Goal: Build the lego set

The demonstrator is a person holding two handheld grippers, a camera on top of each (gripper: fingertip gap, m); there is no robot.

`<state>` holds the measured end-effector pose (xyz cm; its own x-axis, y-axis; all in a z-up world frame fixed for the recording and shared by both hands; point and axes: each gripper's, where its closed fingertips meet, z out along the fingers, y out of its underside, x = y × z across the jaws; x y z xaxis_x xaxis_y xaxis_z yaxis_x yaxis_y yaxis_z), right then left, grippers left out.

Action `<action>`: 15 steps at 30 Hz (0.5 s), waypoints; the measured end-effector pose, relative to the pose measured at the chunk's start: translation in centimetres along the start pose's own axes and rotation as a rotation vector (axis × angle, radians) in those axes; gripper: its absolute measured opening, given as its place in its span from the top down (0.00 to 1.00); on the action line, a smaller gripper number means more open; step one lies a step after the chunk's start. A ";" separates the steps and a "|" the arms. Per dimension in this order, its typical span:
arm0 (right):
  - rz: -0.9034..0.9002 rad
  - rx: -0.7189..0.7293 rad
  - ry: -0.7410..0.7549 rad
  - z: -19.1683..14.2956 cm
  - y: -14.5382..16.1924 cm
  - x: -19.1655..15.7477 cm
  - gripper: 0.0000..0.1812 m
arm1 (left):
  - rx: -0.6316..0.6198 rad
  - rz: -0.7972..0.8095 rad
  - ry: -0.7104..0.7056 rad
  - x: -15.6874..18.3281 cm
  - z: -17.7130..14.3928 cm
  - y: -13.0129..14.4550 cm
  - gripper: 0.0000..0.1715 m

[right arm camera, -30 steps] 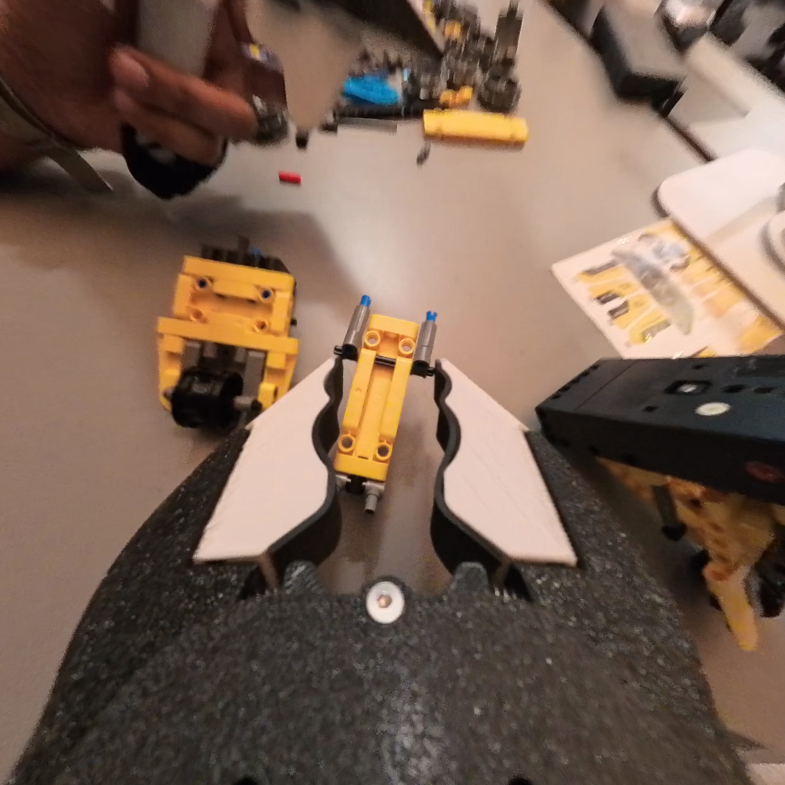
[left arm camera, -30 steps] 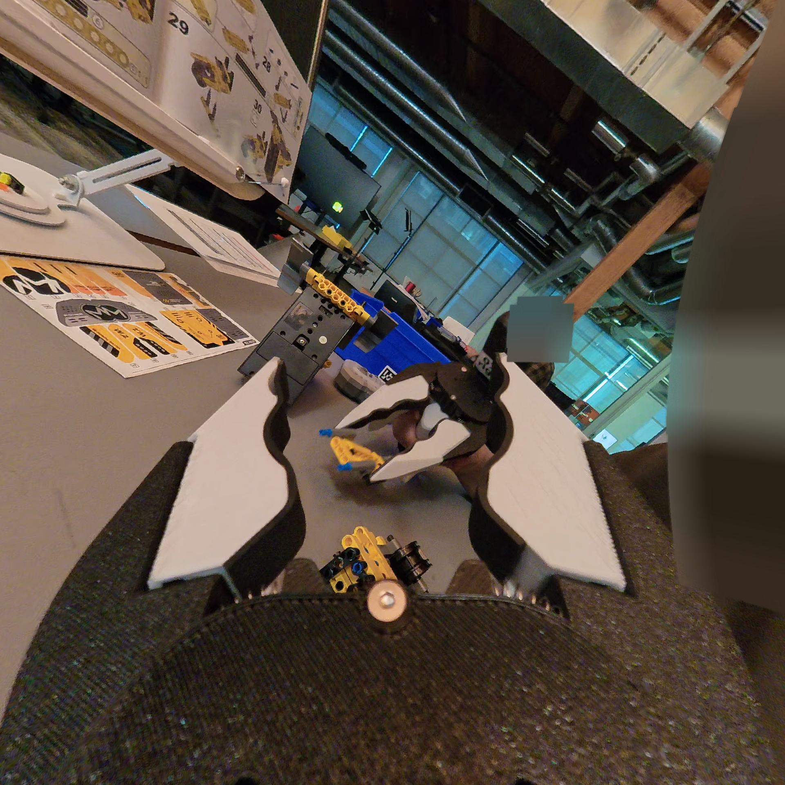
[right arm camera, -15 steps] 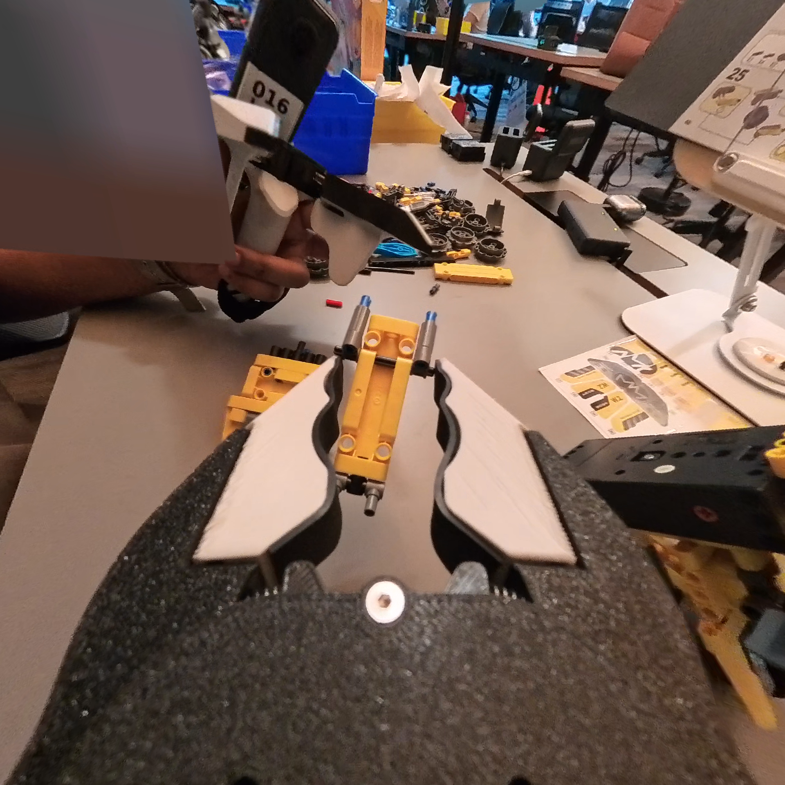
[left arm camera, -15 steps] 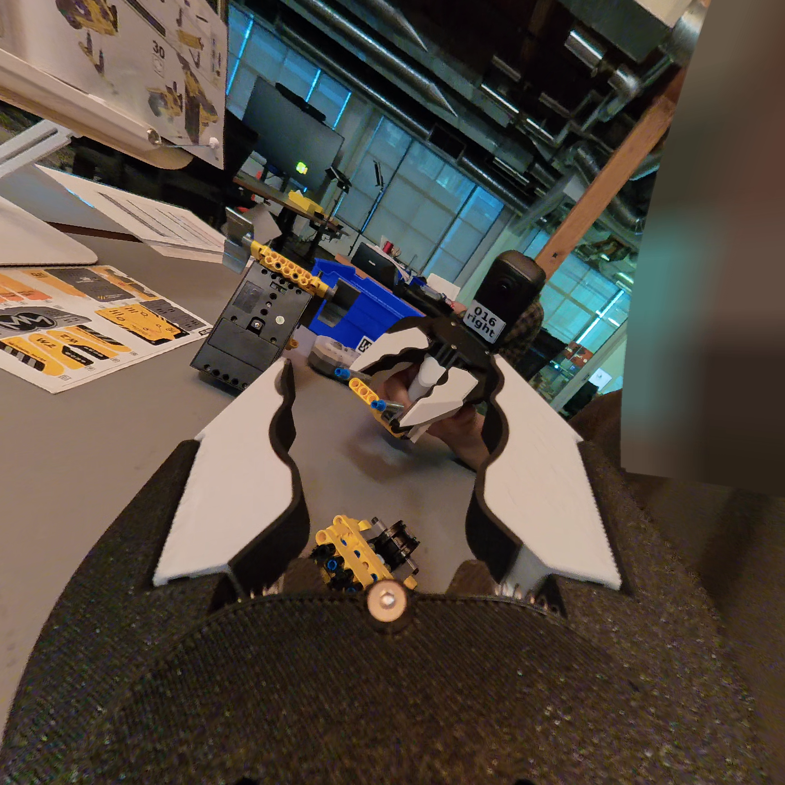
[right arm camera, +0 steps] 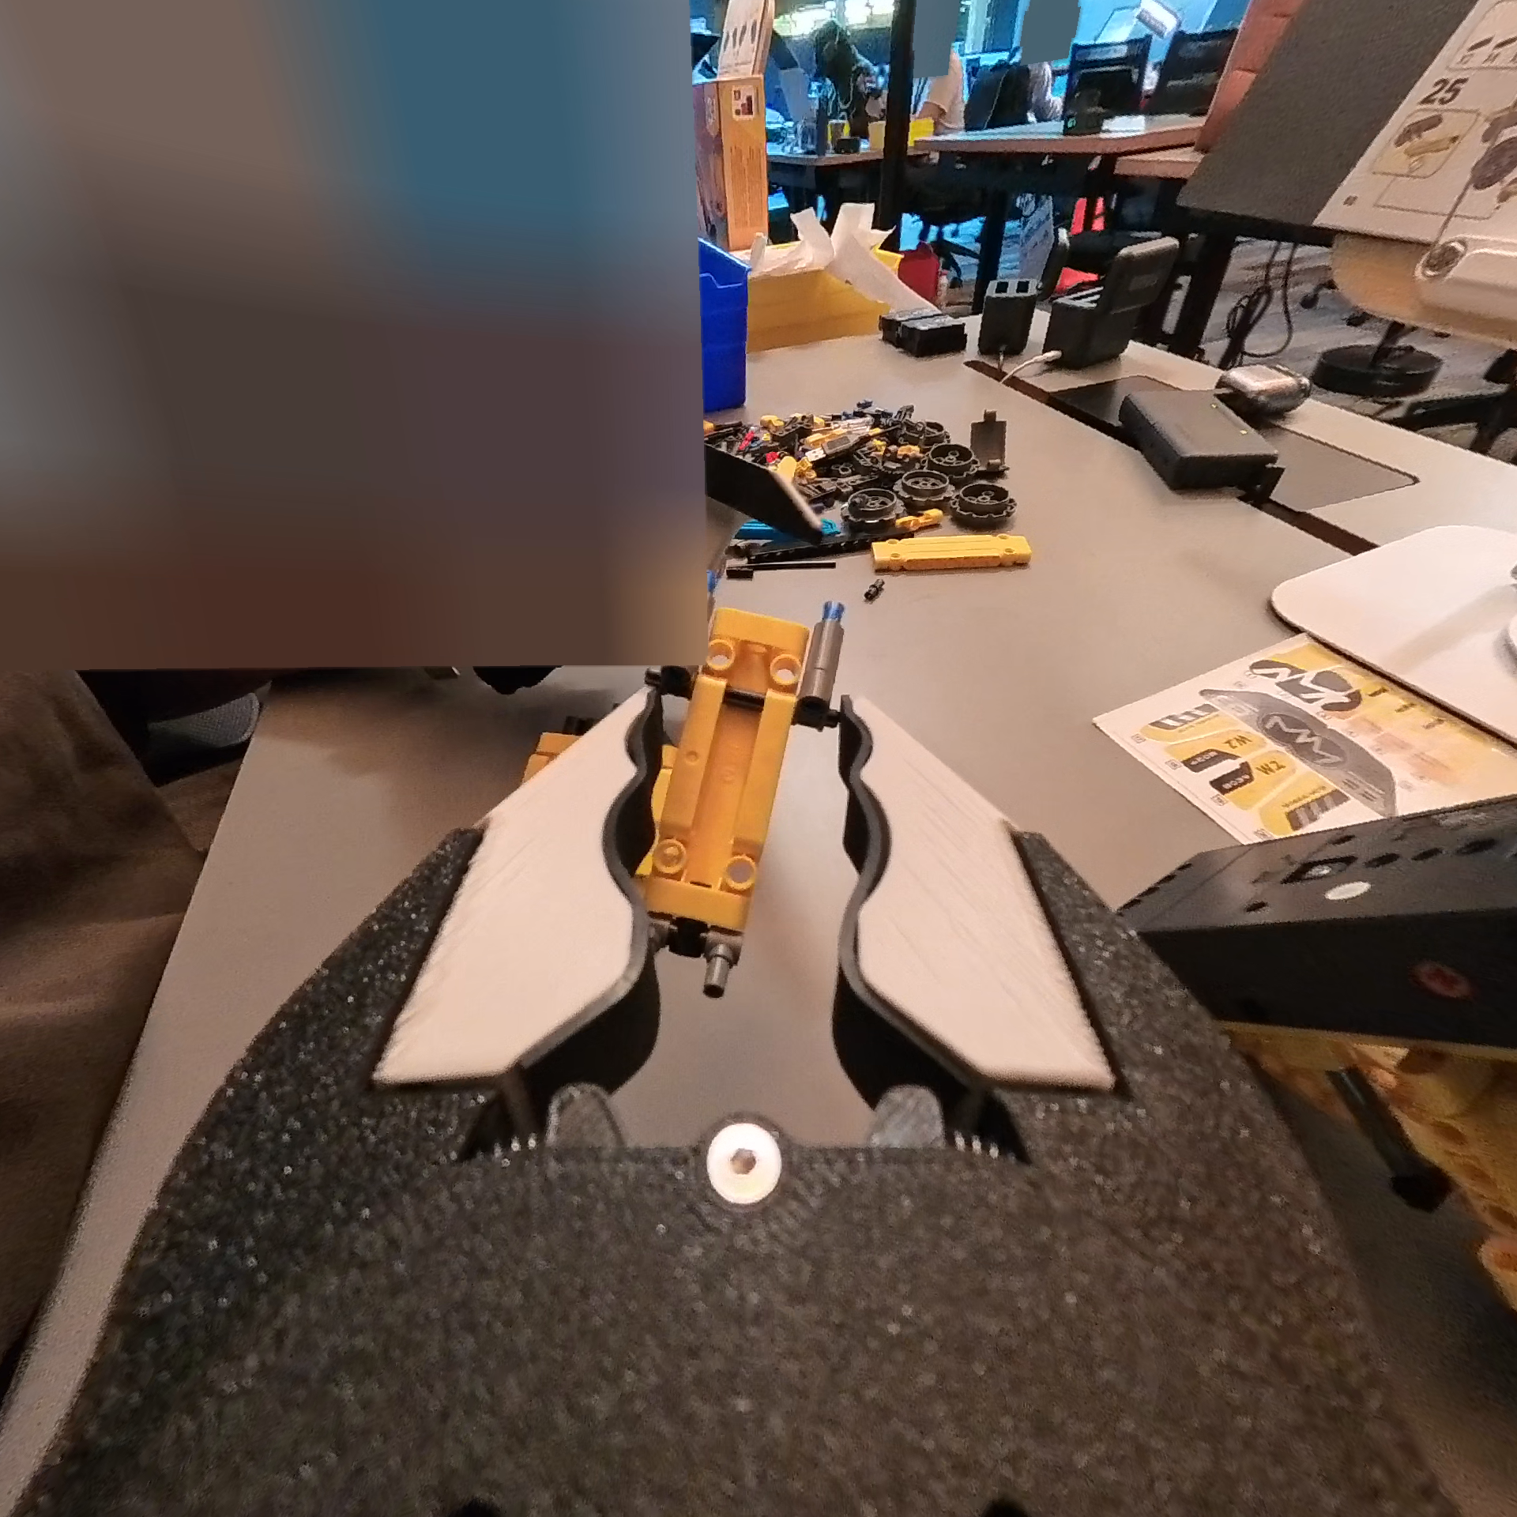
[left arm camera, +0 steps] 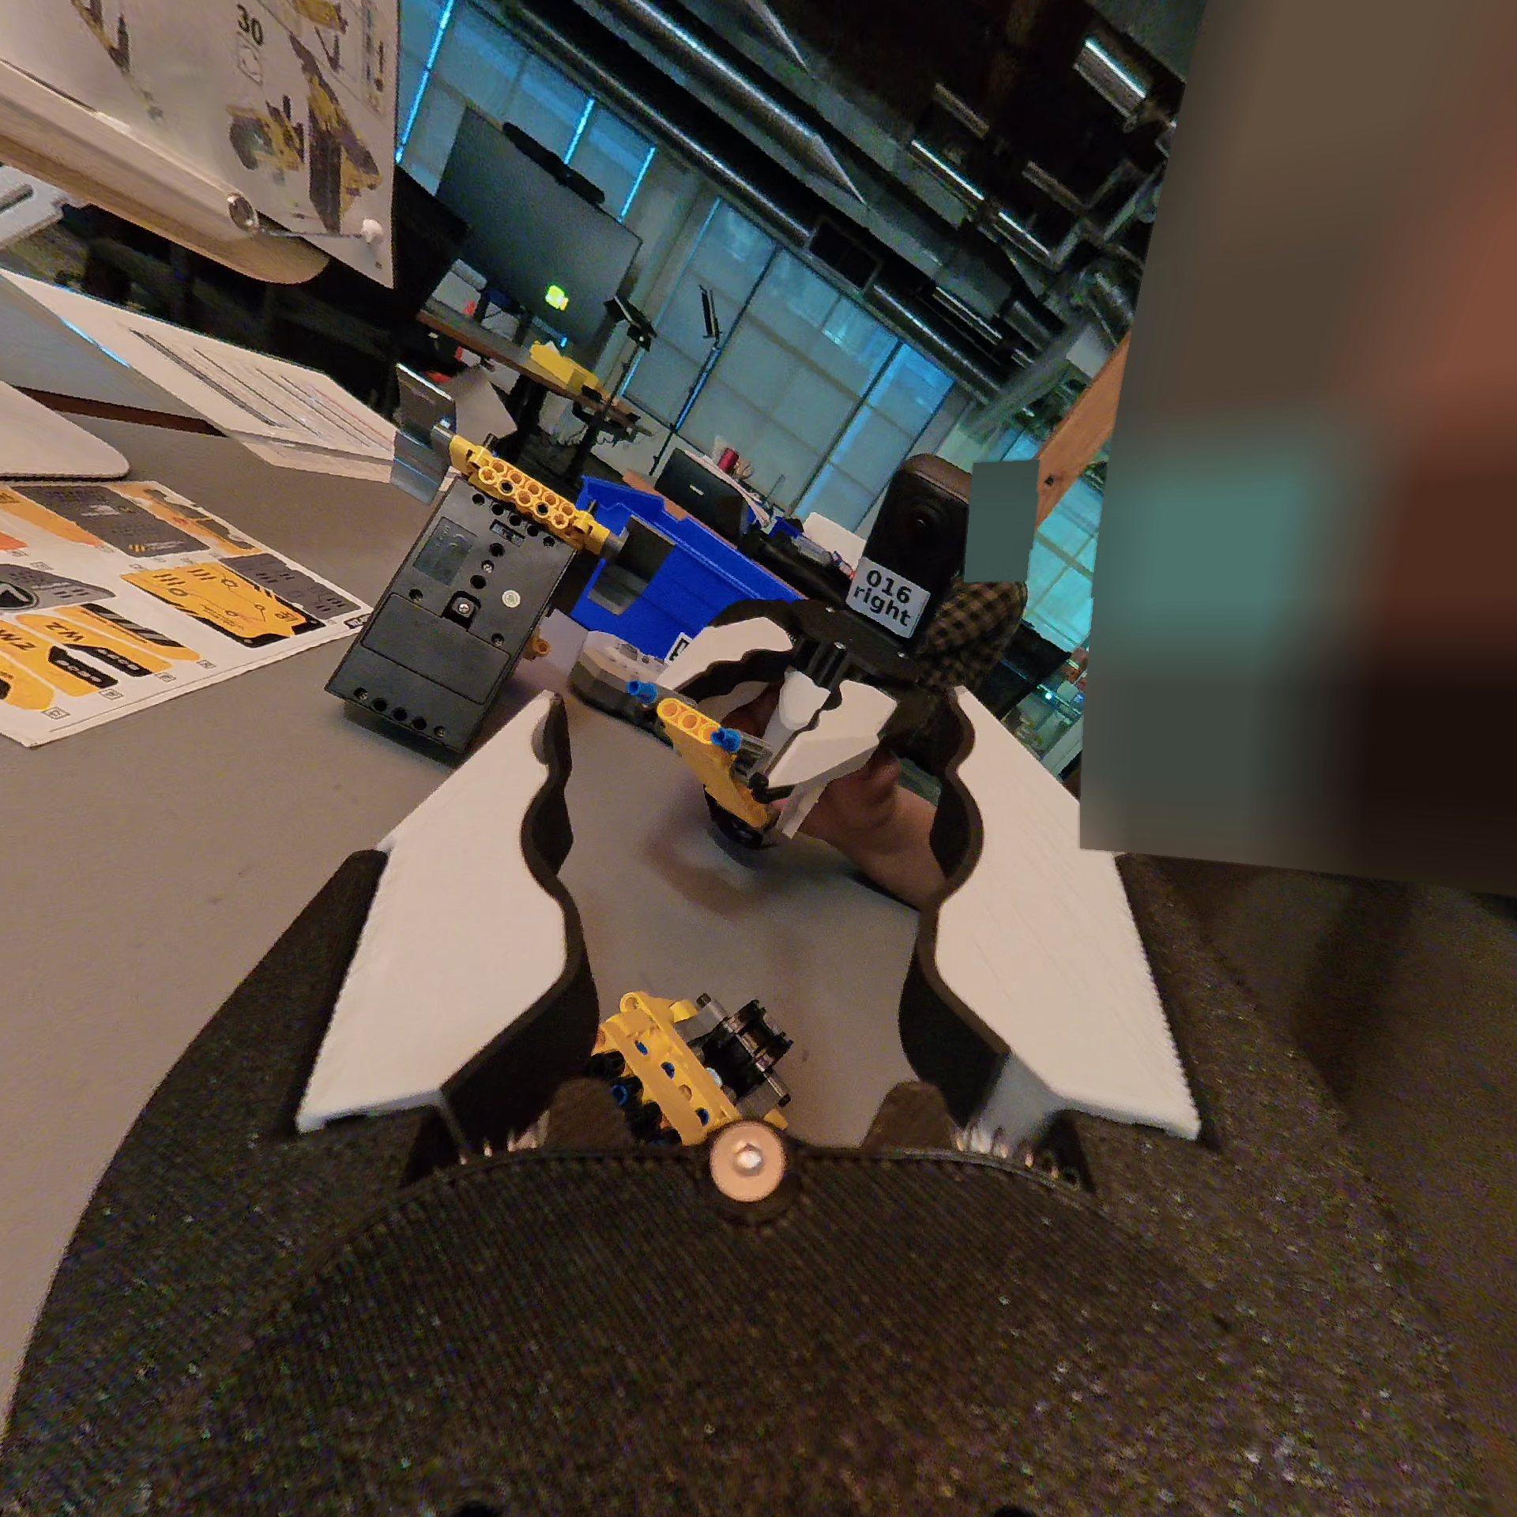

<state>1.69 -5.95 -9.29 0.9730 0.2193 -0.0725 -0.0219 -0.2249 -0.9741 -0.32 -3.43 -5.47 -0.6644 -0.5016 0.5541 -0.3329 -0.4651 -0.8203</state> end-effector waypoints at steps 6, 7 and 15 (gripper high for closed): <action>0.004 0.003 0.001 0.0 0.1 0.1 0.77 | 0.001 0.005 -0.005 -0.1 -0.1 0.0 0.50; 0.004 0.003 0.002 0.0 0.1 0.1 0.77 | 0.003 0.003 -0.005 -0.1 -0.1 -0.1 0.50; 0.001 0.017 0.008 -0.1 -0.2 0.2 0.77 | 0.013 0.004 -0.008 -0.1 -0.2 -0.3 0.51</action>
<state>1.97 -5.99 -9.10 0.9747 0.2115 -0.0720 -0.0269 -0.2086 -0.9776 -0.27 -3.06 -5.35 -0.6599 -0.5094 0.5523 -0.3218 -0.4727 -0.8204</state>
